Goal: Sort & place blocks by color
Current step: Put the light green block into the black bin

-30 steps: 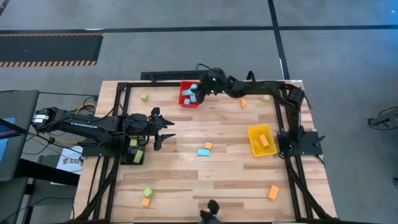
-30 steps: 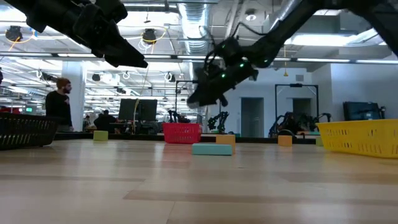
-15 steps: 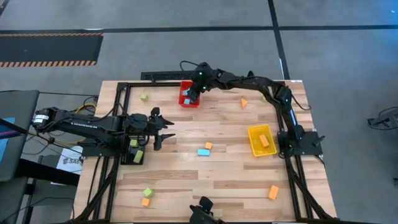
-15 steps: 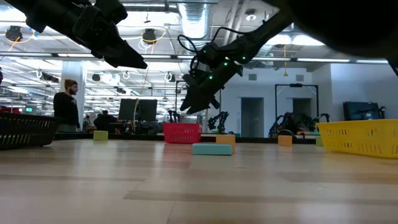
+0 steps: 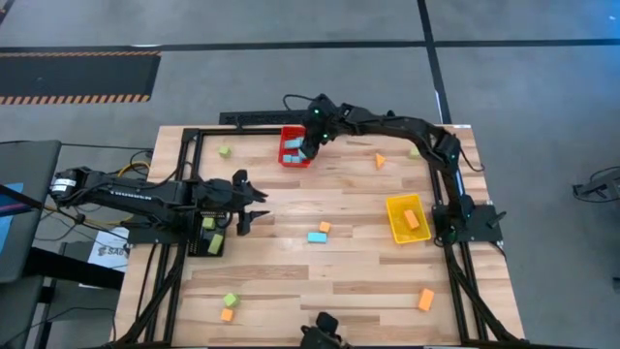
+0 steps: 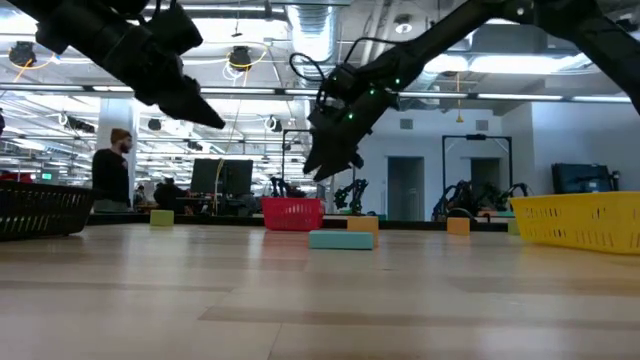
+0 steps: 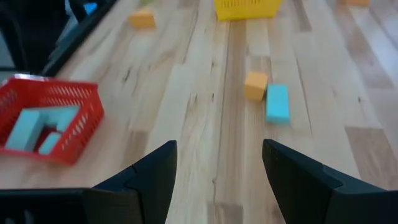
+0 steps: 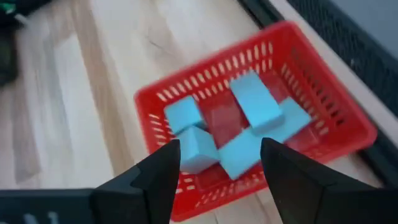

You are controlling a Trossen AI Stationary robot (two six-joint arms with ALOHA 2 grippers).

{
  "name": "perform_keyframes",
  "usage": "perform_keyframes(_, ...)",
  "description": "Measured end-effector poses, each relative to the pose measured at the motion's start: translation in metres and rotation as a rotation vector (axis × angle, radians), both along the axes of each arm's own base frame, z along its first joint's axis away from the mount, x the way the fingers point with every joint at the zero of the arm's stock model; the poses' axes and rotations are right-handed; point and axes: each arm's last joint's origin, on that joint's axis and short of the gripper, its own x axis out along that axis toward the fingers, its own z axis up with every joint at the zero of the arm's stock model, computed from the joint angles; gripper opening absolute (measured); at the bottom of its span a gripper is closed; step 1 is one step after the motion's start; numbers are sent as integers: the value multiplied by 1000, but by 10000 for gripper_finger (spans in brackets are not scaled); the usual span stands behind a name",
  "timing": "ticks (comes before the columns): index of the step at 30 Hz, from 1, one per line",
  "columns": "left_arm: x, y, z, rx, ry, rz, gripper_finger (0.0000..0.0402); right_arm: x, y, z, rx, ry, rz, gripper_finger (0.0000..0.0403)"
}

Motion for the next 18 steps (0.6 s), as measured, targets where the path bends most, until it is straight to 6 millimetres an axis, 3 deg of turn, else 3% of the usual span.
perform_keyframes(7,-3,-3,-6,-127,56,-20,226,-11,40,33,-30,73,146,240)
perform_keyframes(11,-4,-18,-6,-281,68,-166,226,-22,72,45,-71,71,232,240)
perform_keyframes(14,-5,-34,-4,-367,74,-280,226,-38,95,44,-79,78,277,240)
perform_keyframes(18,-6,-61,4,-454,24,-394,226,-66,120,29,-70,51,281,240)
